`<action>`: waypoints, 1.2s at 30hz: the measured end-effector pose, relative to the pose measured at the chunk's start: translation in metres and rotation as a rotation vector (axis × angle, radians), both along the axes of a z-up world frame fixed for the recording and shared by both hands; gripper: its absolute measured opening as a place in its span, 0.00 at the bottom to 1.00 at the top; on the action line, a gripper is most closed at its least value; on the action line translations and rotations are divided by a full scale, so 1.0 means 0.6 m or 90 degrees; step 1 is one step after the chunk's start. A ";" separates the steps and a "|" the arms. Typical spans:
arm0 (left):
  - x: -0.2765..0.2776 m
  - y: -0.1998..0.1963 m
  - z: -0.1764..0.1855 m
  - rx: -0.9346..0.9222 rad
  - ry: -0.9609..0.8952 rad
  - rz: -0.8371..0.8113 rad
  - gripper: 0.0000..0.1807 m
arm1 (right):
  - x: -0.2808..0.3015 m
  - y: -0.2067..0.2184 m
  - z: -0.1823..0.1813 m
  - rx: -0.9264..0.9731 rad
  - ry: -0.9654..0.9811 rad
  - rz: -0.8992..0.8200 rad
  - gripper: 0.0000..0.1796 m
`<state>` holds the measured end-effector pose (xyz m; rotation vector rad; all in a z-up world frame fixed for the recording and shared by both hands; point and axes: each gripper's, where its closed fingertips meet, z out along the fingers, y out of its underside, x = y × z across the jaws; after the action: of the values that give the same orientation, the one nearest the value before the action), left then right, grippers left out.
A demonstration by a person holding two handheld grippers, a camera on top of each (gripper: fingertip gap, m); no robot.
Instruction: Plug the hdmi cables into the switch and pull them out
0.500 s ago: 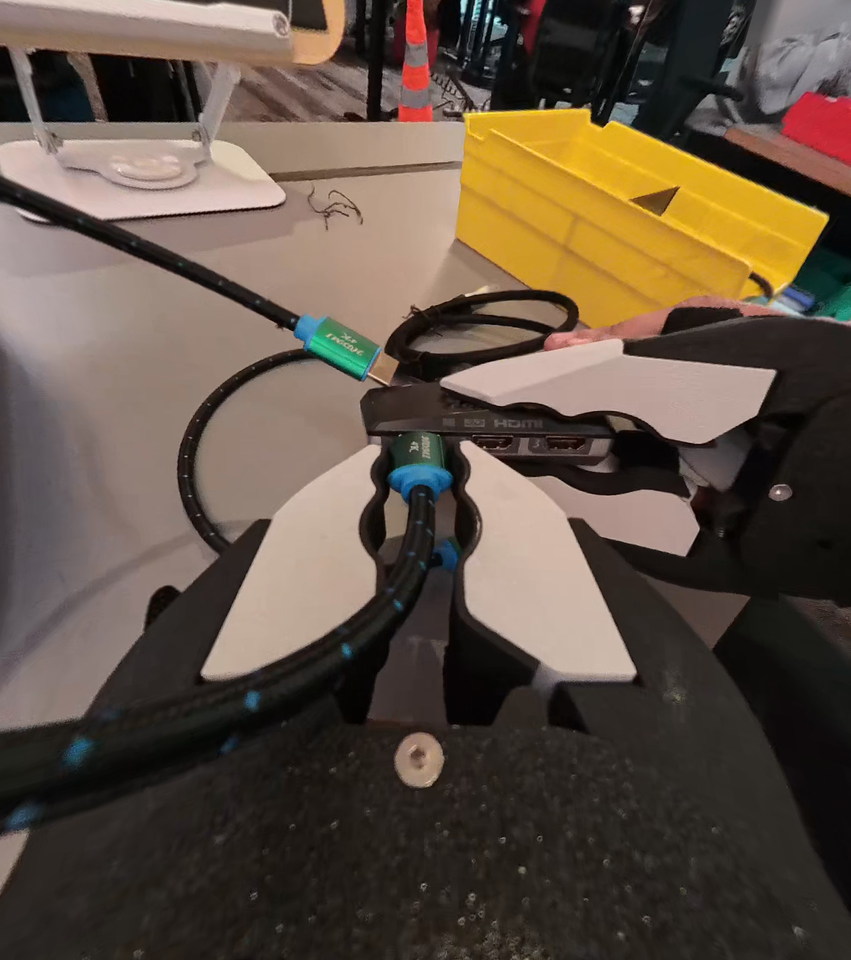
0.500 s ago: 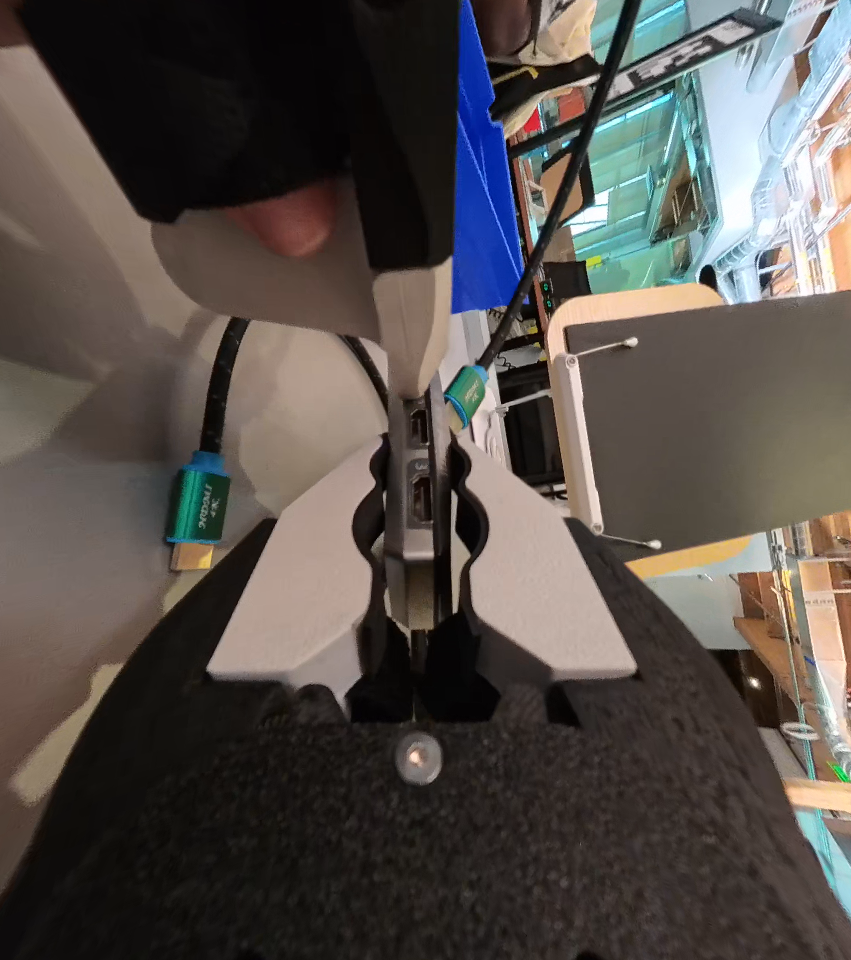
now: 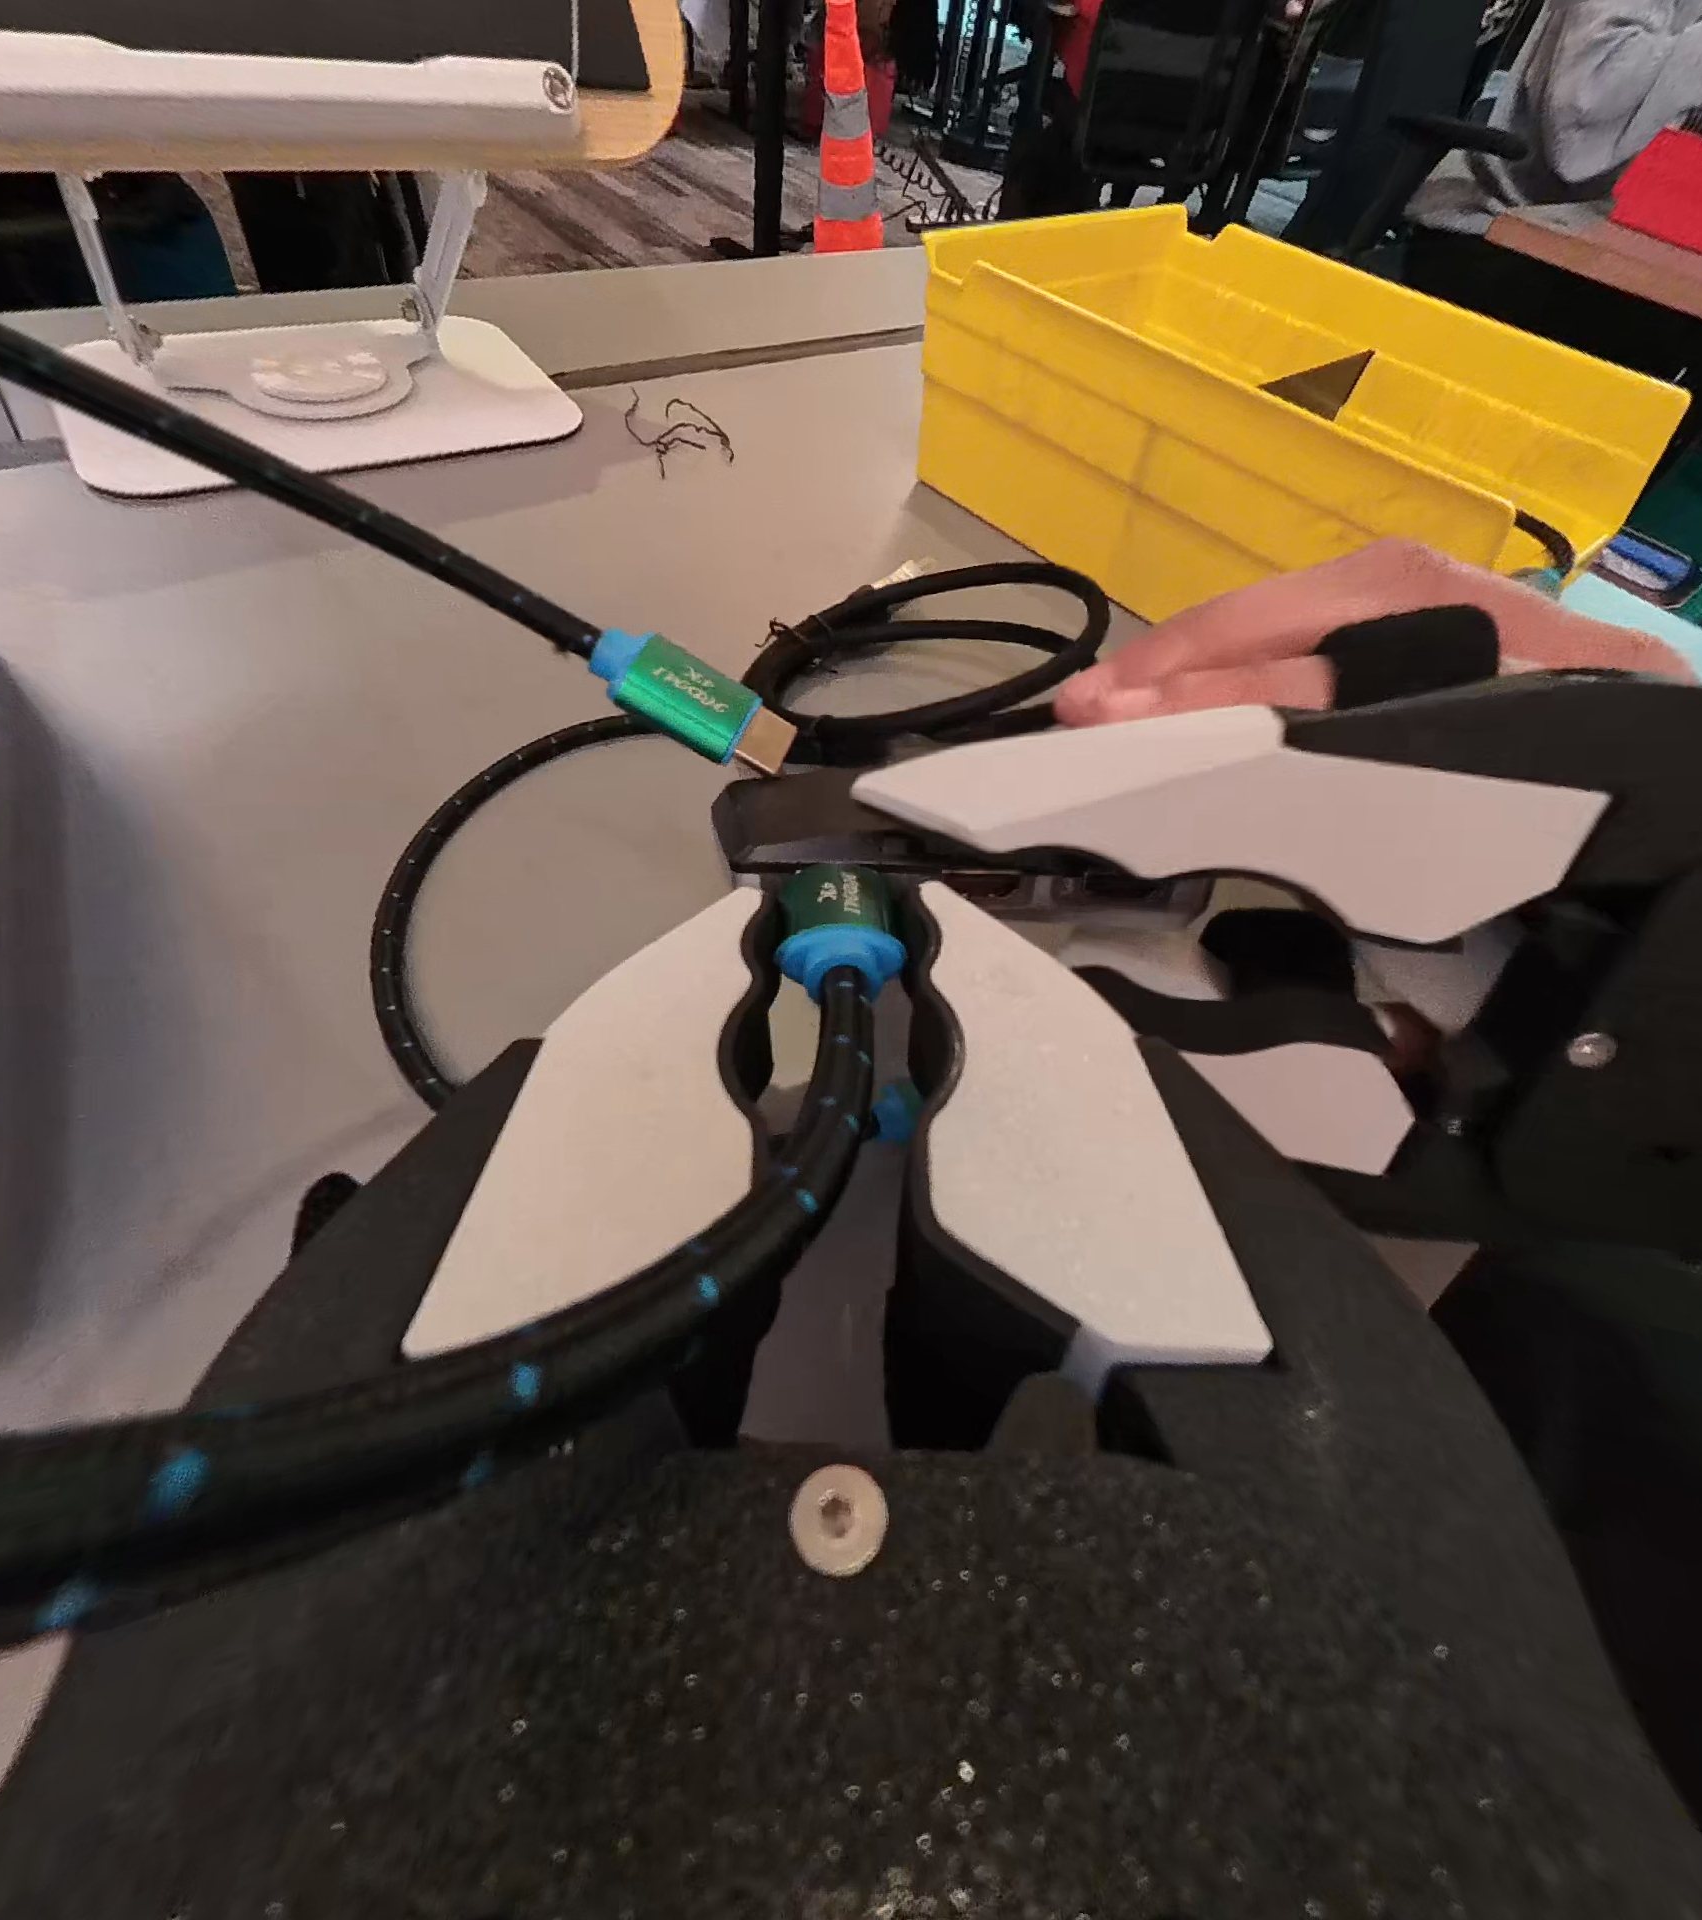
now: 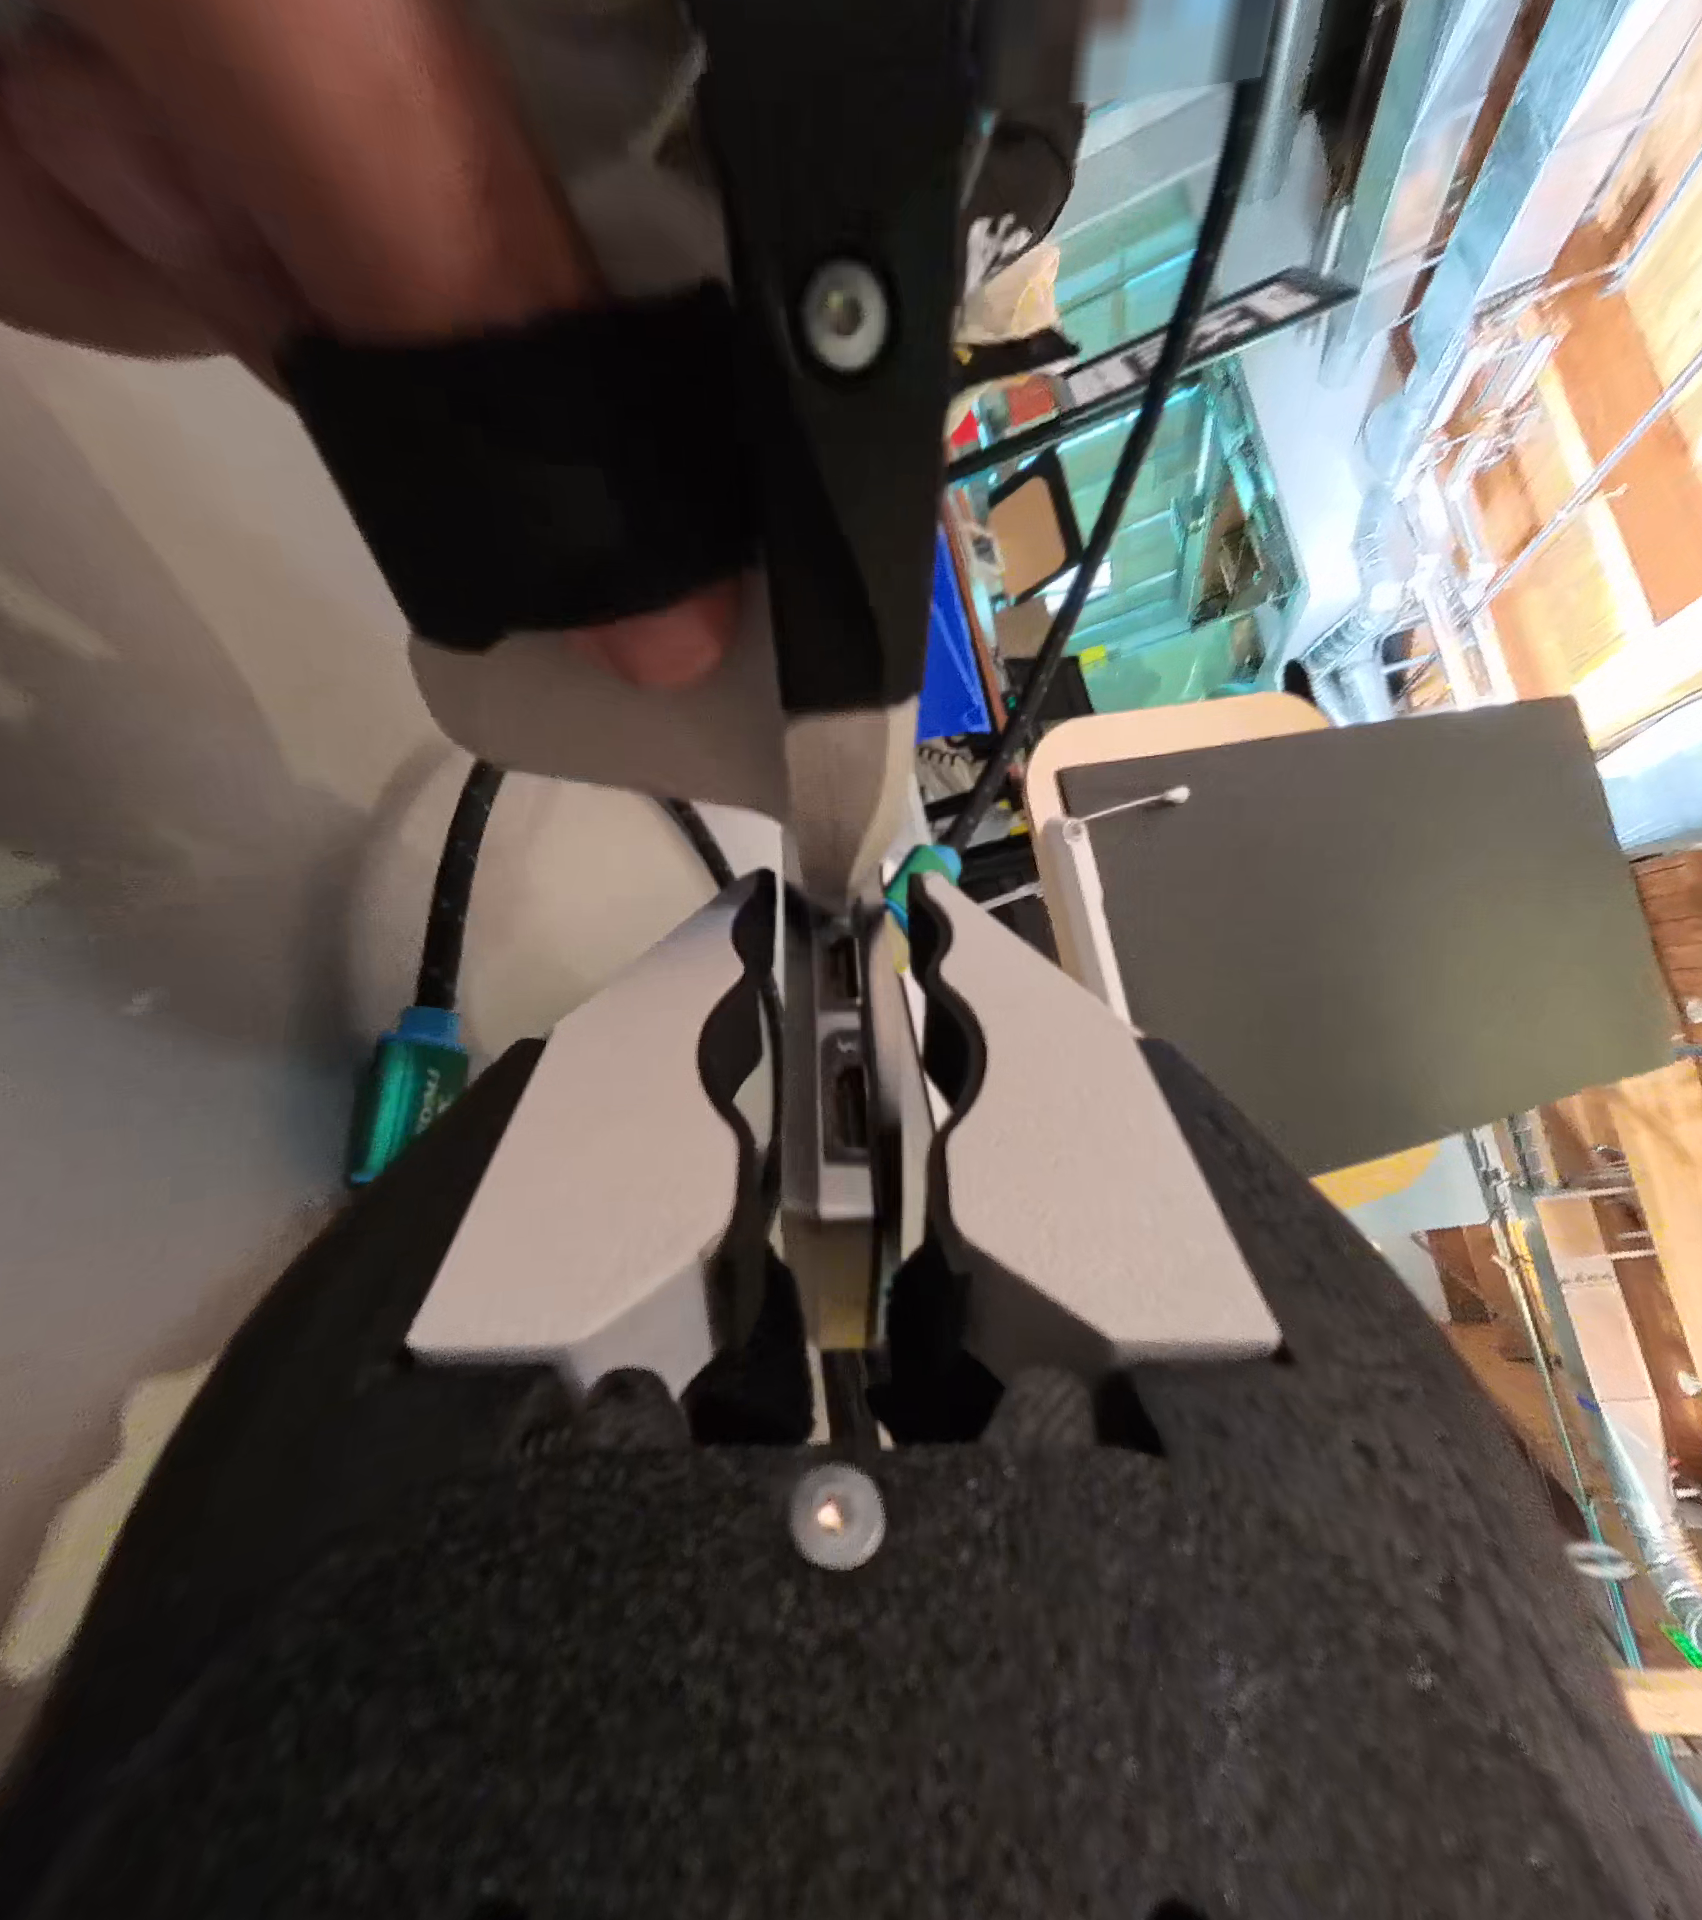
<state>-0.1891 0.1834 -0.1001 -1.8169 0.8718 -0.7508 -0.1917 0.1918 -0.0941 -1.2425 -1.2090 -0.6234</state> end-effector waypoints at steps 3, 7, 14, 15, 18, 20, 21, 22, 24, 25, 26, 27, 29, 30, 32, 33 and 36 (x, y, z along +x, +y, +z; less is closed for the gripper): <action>0.004 -0.006 -0.002 0.001 0.006 -0.008 0.12 | 0.011 0.016 -0.013 -0.026 -0.014 -0.029 0.11; 0.002 -0.006 -0.006 -0.011 0.006 -0.008 0.12 | 0.011 0.016 -0.021 -0.071 -0.015 -0.021 0.12; -0.013 0.003 -0.001 0.018 0.029 0.015 0.12 | 0.003 0.030 -0.013 -0.030 -0.028 -0.040 0.12; -0.016 0.004 0.000 0.022 0.030 0.020 0.12 | -0.001 0.032 -0.012 -0.031 -0.023 -0.039 0.12; -0.025 0.005 0.007 0.052 0.040 0.038 0.12 | -0.010 0.035 -0.008 -0.025 -0.010 -0.034 0.12; -0.030 0.004 0.012 0.077 0.052 0.048 0.12 | -0.014 0.037 -0.004 -0.023 0.001 -0.032 0.12; -0.031 0.003 0.013 0.074 0.049 0.048 0.12 | -0.016 0.038 -0.003 -0.021 0.003 -0.026 0.12; -0.031 0.002 0.014 0.071 0.045 0.046 0.13 | -0.016 0.037 -0.002 -0.017 0.005 -0.023 0.12; -0.034 -0.001 0.013 0.073 0.047 0.045 0.13 | -0.017 0.036 -0.003 -0.015 0.003 -0.018 0.12; -0.035 -0.002 0.013 0.072 0.047 0.046 0.13 | -0.018 0.036 -0.003 -0.010 -0.001 -0.015 0.12; -0.036 -0.004 0.014 0.073 0.046 0.045 0.13 | -0.019 0.035 -0.001 -0.004 -0.002 -0.011 0.12; -0.037 -0.005 0.015 0.076 0.046 0.043 0.13 | -0.018 0.034 0.000 0.001 -0.002 -0.009 0.12; -0.038 -0.007 0.016 0.070 0.040 0.041 0.13 | -0.018 0.034 0.001 0.002 0.000 -0.009 0.12; -0.039 -0.008 0.018 0.065 0.035 0.040 0.12 | -0.018 0.035 0.002 0.003 0.003 -0.009 0.12; -0.040 -0.011 0.019 0.073 0.039 0.035 0.12 | -0.017 0.034 0.004 0.008 0.005 -0.005 0.12; -0.040 -0.013 0.019 0.076 0.040 0.033 0.12 | -0.016 0.034 0.005 0.005 0.011 -0.004 0.12; -0.043 -0.017 0.018 0.082 0.046 0.032 0.11 | -0.009 0.041 -0.001 -0.009 0.010 -0.014 0.12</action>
<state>-0.2147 0.1732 -0.0892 -1.7543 0.8982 -0.5874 -0.1972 0.2163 -0.0946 -1.2711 -1.1902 -0.6215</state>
